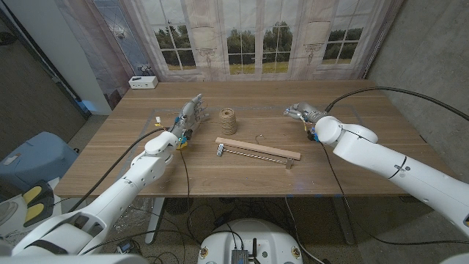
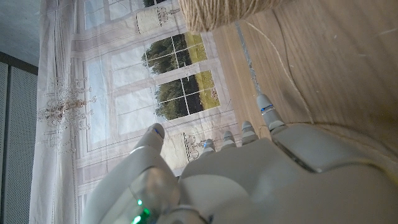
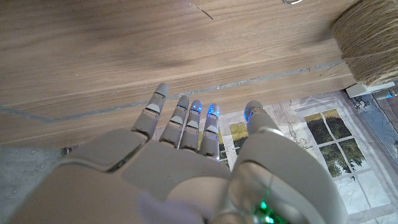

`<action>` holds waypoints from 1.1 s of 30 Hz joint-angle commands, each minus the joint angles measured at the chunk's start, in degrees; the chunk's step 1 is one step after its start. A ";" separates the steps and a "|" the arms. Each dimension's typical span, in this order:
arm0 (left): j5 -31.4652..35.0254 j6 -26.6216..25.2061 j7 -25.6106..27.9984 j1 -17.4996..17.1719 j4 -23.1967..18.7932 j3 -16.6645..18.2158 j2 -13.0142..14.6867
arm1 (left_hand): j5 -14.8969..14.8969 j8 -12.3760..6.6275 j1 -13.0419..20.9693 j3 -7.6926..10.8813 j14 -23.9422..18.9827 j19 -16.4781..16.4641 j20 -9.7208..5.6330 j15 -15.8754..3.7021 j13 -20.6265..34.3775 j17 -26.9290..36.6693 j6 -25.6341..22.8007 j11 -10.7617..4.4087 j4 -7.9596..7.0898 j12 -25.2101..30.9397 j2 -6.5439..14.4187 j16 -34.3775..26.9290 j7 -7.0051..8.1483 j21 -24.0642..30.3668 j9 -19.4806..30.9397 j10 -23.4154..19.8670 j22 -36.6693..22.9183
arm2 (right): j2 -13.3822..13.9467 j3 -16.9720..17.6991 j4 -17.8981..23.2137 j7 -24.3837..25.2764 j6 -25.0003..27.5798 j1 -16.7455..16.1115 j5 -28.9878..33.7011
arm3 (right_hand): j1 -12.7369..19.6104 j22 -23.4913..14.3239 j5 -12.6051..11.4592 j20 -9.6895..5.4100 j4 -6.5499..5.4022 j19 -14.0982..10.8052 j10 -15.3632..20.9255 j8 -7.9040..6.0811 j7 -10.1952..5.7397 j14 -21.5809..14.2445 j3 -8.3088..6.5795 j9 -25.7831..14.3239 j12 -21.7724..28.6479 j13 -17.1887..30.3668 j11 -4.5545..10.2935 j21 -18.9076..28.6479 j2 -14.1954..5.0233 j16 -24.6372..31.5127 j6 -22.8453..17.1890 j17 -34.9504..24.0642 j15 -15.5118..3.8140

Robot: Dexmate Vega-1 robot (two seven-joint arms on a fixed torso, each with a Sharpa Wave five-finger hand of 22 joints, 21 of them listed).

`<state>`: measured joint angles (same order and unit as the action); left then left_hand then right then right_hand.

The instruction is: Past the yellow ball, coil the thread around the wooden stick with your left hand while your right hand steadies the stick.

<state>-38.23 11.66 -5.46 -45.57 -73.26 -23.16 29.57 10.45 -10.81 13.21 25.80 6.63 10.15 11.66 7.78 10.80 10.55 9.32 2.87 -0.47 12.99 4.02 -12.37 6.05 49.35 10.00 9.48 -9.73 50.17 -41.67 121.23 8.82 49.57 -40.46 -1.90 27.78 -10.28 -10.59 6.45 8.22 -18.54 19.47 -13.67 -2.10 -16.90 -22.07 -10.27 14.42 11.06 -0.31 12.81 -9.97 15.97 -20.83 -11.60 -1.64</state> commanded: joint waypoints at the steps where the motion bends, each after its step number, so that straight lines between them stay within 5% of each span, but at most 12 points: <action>1: 0.03 -0.19 -0.78 0.02 -0.53 -0.28 0.31 | 0.28 -0.14 -0.29 -0.11 -0.39 4.01 0.43 0.11 0.32 0.08 -0.24 0.11 0.09 0.24 0.09 -0.02 -0.05 -0.07 0.19 0.06 -0.34 | 1.69 -3.48 4.91 -1.47 6.63 0.53 4.42 | 1.20 -0.10 -0.07 0.01 0.35 -0.78 0.62 0.01 -0.06 -0.80 -0.78 -0.27 -0.05 0.23 0.07 0.43 0.12 0.44 -0.78 -0.07 -0.32; 20: 0.19 0.01 -1.23 -1.65 -3.34 -0.41 1.50 | 0.29 -0.06 -0.34 -0.11 -0.50 3.84 0.44 0.11 0.34 0.09 -0.27 0.14 0.22 0.16 0.16 0.09 -0.04 -0.44 0.19 0.03 -0.35 | 4.61 -8.20 12.86 -1.51 12.91 -0.69 10.26 | 4.08 -0.06 0.13 0.39 2.26 -1.71 1.29 0.30 -0.33 -1.25 -1.15 -0.27 -0.56 0.19 0.49 0.42 2.81 -0.12 -2.06 0.51 -1.05; 33: 0.04 0.63 -2.33 -1.39 -2.83 -0.47 1.48 | 0.28 -0.03 -0.39 -0.14 -0.57 3.70 0.44 0.07 0.35 0.11 -0.33 0.05 0.31 0.10 0.19 0.16 -0.07 -0.71 0.19 0.02 -0.37 | 5.09 -12.46 16.83 -2.34 17.60 0.42 13.71 | 5.64 -0.08 0.04 0.30 2.44 -2.19 2.29 0.45 -0.41 -1.62 -0.90 -0.30 -0.63 0.23 0.94 0.36 4.78 -0.44 -2.94 0.69 -1.67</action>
<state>-38.13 11.63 -6.94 -47.05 -76.31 -23.53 30.96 10.45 -10.80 13.21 25.81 6.23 10.15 11.66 7.77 11.08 10.53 9.11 2.87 -0.48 12.99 4.02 -12.37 5.83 48.73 10.00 9.48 -10.02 54.73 -50.47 134.90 7.27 63.32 -41.14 8.69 32.85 -10.26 -10.59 6.85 10.43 -20.19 20.99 -13.27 -2.53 -18.24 -22.86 -10.27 13.75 11.05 0.41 12.81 -5.49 15.62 -23.16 -10.92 -2.37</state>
